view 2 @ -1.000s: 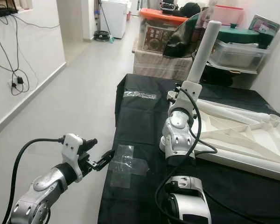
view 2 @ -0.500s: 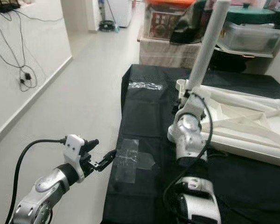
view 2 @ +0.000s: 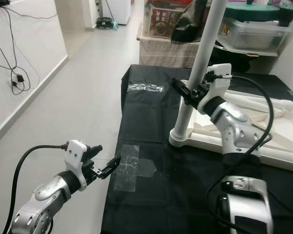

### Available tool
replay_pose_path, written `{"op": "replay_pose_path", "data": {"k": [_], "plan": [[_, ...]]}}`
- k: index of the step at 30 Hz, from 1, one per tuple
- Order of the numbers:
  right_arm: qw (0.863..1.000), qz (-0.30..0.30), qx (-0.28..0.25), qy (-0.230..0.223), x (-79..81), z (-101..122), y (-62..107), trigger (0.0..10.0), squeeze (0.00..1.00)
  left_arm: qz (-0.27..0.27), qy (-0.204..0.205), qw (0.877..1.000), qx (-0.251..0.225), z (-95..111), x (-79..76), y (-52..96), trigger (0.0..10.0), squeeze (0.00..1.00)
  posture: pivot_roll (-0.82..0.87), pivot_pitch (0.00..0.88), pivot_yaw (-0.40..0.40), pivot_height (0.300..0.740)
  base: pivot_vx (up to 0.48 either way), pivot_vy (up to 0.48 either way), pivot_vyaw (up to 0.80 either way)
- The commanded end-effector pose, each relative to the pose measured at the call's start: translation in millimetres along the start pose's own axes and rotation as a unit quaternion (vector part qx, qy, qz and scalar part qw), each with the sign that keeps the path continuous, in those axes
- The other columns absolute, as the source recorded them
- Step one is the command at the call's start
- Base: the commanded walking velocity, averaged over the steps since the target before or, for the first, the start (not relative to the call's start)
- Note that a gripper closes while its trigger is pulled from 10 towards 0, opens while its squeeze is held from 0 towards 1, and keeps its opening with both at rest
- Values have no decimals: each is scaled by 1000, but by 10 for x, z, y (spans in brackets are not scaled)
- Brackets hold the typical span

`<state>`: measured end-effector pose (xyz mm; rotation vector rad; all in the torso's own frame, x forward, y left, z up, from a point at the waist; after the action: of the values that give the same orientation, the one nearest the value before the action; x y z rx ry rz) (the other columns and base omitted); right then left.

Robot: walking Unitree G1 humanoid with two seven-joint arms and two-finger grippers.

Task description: Building children table

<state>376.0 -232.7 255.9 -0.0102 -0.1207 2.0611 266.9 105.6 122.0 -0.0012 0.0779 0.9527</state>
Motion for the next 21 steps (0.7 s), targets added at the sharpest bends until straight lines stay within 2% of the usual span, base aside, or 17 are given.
{"op": "replay_pose_path", "data": {"k": [1,2,3,4,5,6,7,15,21], "plan": [[999,28,19,9,37,-50,-63,5373,0,-4,-1,1000,8,-19,-1,-5,10000,0,71,0,-68,740,0,0,0],[999,28,19,9,37,-50,-63,5373,0,-4,-1,1000,8,-19,-1,-5,10000,0,71,0,-68,740,0,0,0],[999,39,29,11,30,-56,-106,7961,0,-3,-2,1000,7,-15,4,-5,10000,0,78,0,-72,740,0,0,0],[999,39,29,11,30,-56,-106,7961,0,-3,-2,1000,7,-15,4,-5,10000,0,78,0,-72,740,0,0,0],[998,49,38,13,49,-82,-161,4431,0,-1,-4,1000,7,-8,17,2,10000,0,93,0,-82,740,0,0,0],[998,49,38,13,49,-82,-161,4431,0,-1,-4,1000,7,-8,17,2,10000,0,93,0,-82,740,0,0,0],[997,62,49,12,69,-122,-190,0,0,2,-5,1000,6,-5,31,15,10000,0,93,0,-82,740,0,0,0],[993,80,82,3,56,-277,-162,0,0,7,-6,1000,7,-12,37,35,10000,0,101,0,-89,740,0,0,0],[992,52,114,0,-37,-371,-116,0,0,4,-6,1000,7,-18,25,22,10000,0,85,0,-83,740,0,0,0]]}}
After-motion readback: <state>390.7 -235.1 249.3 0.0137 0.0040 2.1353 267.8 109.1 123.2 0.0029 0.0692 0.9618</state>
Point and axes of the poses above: a point about 5 cm out from each wrist's last joint towards the gripper, its own y axis pointing back from the gripper into the wrist, its own z axis along the axis of the wrist's last joint, x = y × z, the point moved 1 cm from there along -y, pointing out of the wrist towards the gripper, and after that the axes turned 2 degrees about -y, right-handed, at the moved point
